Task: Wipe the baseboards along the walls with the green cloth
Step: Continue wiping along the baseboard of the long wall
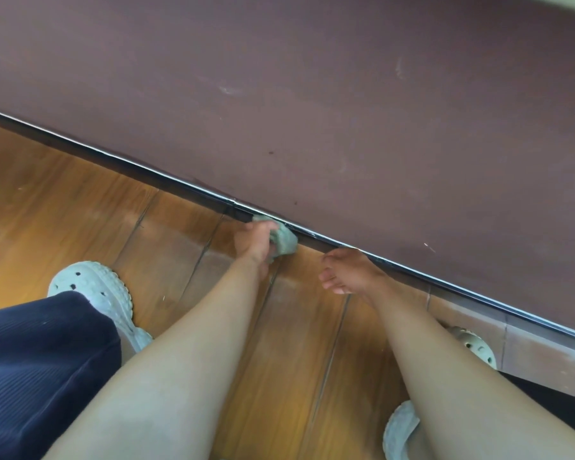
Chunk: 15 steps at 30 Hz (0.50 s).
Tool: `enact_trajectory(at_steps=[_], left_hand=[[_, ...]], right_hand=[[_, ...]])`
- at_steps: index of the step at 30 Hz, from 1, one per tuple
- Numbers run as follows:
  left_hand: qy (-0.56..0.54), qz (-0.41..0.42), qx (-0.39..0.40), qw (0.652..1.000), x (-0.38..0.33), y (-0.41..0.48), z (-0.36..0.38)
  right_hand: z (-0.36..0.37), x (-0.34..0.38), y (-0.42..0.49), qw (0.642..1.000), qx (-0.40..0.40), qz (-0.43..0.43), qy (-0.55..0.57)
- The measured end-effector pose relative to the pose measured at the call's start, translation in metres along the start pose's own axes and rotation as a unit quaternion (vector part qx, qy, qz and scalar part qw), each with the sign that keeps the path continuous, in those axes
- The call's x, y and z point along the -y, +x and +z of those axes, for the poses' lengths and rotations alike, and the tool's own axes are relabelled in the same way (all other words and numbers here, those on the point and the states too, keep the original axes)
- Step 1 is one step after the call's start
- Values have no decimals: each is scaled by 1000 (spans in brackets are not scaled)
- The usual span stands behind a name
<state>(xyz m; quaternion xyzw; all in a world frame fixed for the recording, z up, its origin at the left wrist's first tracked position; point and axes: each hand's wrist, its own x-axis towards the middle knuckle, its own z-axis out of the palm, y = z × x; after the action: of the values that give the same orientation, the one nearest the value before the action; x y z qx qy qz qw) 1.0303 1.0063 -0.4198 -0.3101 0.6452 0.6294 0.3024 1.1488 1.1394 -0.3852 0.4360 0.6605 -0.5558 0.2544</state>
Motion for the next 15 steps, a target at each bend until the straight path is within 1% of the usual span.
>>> enact_trajectory(at_steps=[1,2,3,5,7,9,11,13,15], left_hand=[[14,-10,50,999,6,-8,4],[25,-7,68,997,11,-12,8],[27,8,55,998,16,-13,11],[-6,31,-2,999,16,-13,15],[-85,35,-53,994,8,-5,12],[-140,21,-78,987,-5,4,5],[-134,-9,-58,989,-12,8,-3],[-123,-43,-12,991,-11,3,-7],[-115,-54,34,991,-5,-6,-6]], right_hand=[[1,1,1,1000,0,0,-2],[3,2,1,1000,-1,-2,-6],[4,3,1,1000,0,-4,-9],[4,4,0,1000,4,-7,-12],[4,5,-1,1000,7,-7,-11],[5,5,-2,1000,10,-6,-9],[7,6,-2,1000,13,-5,-14],[9,6,-2,1000,15,-4,-20],[12,8,-3,1000,15,-7,-26]])
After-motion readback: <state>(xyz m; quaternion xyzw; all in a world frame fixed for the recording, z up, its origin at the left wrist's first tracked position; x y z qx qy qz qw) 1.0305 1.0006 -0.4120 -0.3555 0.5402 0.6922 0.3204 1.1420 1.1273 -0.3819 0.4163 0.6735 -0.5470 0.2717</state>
